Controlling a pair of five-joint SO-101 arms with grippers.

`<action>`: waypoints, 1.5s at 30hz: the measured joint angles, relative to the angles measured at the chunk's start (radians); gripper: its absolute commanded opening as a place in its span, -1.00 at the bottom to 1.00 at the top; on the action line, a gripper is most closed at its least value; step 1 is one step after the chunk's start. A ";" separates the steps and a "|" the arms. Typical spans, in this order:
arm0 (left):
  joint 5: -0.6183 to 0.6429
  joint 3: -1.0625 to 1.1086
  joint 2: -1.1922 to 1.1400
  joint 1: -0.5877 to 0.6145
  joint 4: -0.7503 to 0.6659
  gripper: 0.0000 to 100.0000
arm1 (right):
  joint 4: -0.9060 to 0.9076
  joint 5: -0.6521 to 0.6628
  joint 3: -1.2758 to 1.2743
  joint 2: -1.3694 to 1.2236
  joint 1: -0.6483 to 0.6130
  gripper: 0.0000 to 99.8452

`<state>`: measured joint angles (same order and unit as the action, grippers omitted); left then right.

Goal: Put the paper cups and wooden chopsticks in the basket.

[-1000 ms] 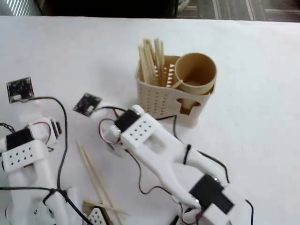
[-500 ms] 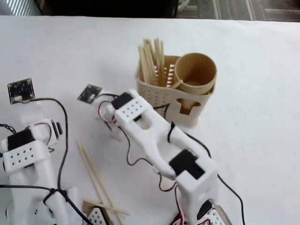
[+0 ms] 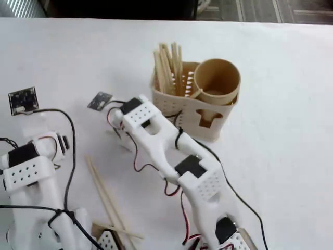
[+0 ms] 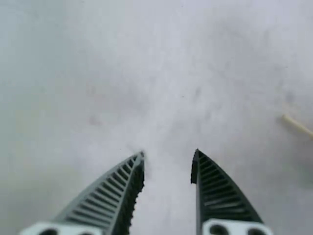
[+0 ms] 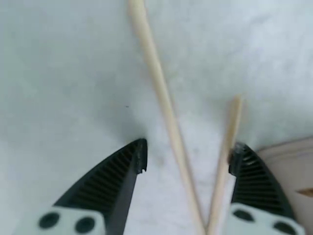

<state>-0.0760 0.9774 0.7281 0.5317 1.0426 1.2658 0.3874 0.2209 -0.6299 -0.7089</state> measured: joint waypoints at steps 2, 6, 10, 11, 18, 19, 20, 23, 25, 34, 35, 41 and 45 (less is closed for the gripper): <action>0.000 0.000 0.000 0.000 0.000 -0.66 | 0.018 0.000 0.014 -0.003 0.002 -0.73; 0.000 0.000 0.000 0.000 0.000 -0.66 | 0.037 0.002 0.035 -0.003 0.015 -0.97; 0.000 0.000 0.000 0.000 0.000 -0.66 | 0.066 0.002 0.032 -0.005 0.017 -0.97; 0.000 0.000 0.000 0.000 0.000 -0.66 | 0.072 0.002 0.032 -0.005 0.015 -0.97; 0.000 0.000 0.000 0.000 0.000 -0.66 | 0.127 0.002 0.023 0.018 -0.003 -0.96; 0.000 0.000 0.000 0.000 0.000 -0.66 | 0.141 0.003 0.021 0.028 -0.008 -0.96; 0.000 0.000 0.000 0.000 0.000 -0.66 | 0.153 0.003 0.021 0.038 -0.012 -0.96; 0.000 0.000 0.000 0.000 0.000 -0.66 | 0.193 0.003 0.021 0.087 -0.023 -0.96; 0.000 0.000 0.000 0.000 0.000 -0.66 | 0.227 0.003 0.021 0.132 -0.025 -0.96; 0.000 0.014 0.000 0.000 -0.025 -0.66 | 0.322 0.003 0.020 0.473 -0.063 -0.96; 0.000 0.017 -0.002 0.000 -0.032 -0.66 | 0.324 0.003 0.020 0.517 -0.063 -0.96; 0.000 0.017 -0.002 0.000 -0.040 -0.66 | 0.324 0.003 0.031 0.764 -0.061 -0.96; 0.000 0.017 -0.002 0.000 -0.040 -0.66 | 0.321 -0.014 0.120 0.870 -0.051 -0.96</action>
<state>-0.0760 0.9943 0.7265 0.5317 1.0027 1.5865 0.3736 0.3406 0.2401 -0.7595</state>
